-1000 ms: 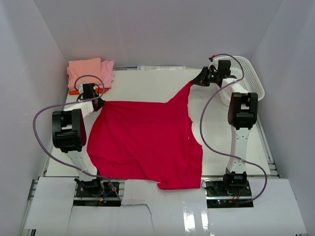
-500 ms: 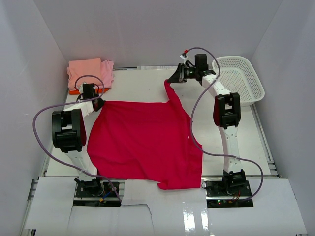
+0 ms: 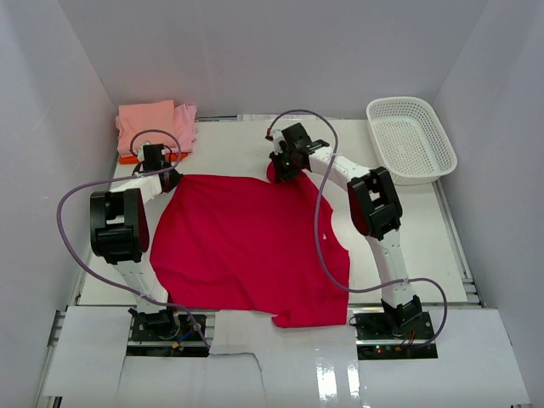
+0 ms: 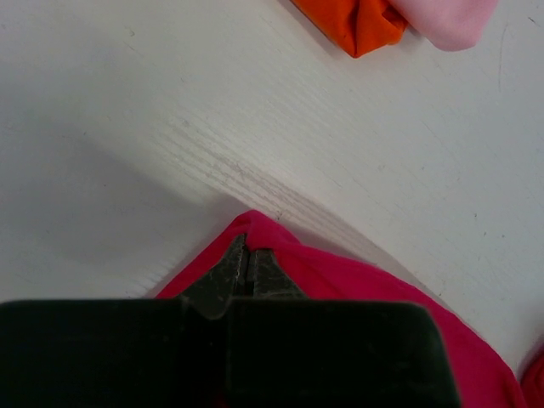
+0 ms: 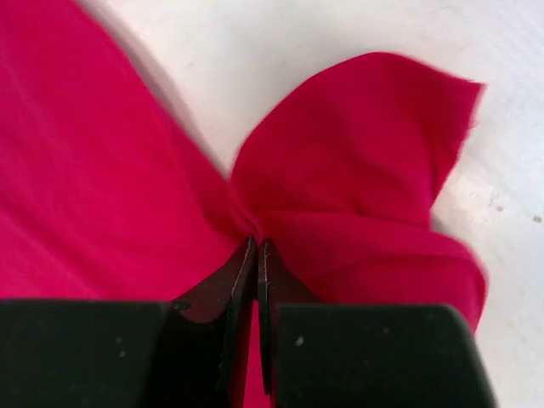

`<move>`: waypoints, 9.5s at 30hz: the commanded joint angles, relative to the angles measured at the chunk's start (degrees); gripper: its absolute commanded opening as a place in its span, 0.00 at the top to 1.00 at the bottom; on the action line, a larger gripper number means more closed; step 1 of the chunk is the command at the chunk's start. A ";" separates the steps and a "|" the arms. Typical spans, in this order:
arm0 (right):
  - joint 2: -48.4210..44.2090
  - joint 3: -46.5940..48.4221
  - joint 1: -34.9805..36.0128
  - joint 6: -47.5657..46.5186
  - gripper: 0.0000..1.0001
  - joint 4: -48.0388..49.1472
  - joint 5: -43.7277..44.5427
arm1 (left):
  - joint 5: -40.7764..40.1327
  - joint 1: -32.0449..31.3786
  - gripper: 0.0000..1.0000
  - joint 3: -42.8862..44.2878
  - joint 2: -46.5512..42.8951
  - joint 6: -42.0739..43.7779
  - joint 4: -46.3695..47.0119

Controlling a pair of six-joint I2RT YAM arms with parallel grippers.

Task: Fold and stack the t-shirts
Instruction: Flatten out the tshirt

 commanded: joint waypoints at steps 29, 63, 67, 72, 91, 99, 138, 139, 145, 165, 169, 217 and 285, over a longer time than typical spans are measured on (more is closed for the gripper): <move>-3.61 -0.22 11.88 -34.08 0.92 22.88 53.56 | 0.12 -1.57 1.00 0.80 -4.06 1.89 0.04; -2.03 -1.80 6.69 -34.97 0.92 26.66 54.00 | 0.47 9.86 1.00 9.23 -10.66 5.75 -14.46; -1.41 -1.63 5.99 -33.92 0.92 26.75 53.39 | 0.82 10.38 1.00 10.11 -9.86 6.02 -14.81; -4.74 -4.34 5.37 -31.19 0.92 27.80 50.75 | 8.43 10.39 1.00 9.85 -11.18 5.67 -12.44; -46.63 -26.12 15.63 -37.25 0.92 31.06 65.86 | 7.32 8.28 1.00 15.39 -37.16 8.13 -23.33; -68.09 -41.69 44.59 -56.64 0.92 46.92 93.14 | 13.29 7.57 1.00 7.40 -54.75 5.14 -31.59; -67.75 -16.53 61.55 -47.35 0.92 14.04 97.88 | 3.72 7.57 1.00 4.67 -72.45 6.90 -40.84; -69.42 -19.52 60.06 -53.89 0.92 31.93 96.55 | 4.85 7.57 1.00 4.14 -72.01 6.72 -39.78; -68.58 -18.34 47.06 -70.29 0.92 53.12 86.54 | 15.83 7.57 1.00 -2.27 -62.80 3.03 -29.68; -43.70 14.89 -14.46 -30.08 0.92 14.49 56.93 | 18.39 7.66 1.00 16.08 -38.35 4.26 -22.99; -41.75 20.08 -26.86 -11.71 0.92 -1.26 37.34 | 20.32 7.57 1.00 20.21 -33.60 3.82 -22.72; -92.55 17.45 -35.23 -1.04 0.92 1.25 2.33 | 10.67 10.21 1.00 32.88 -79.56 2.41 -34.24; -45.89 -41.89 -24.69 1.60 0.92 36.94 6.19 | 2.31 -3.23 1.00 -23.82 -33.70 -1.27 15.59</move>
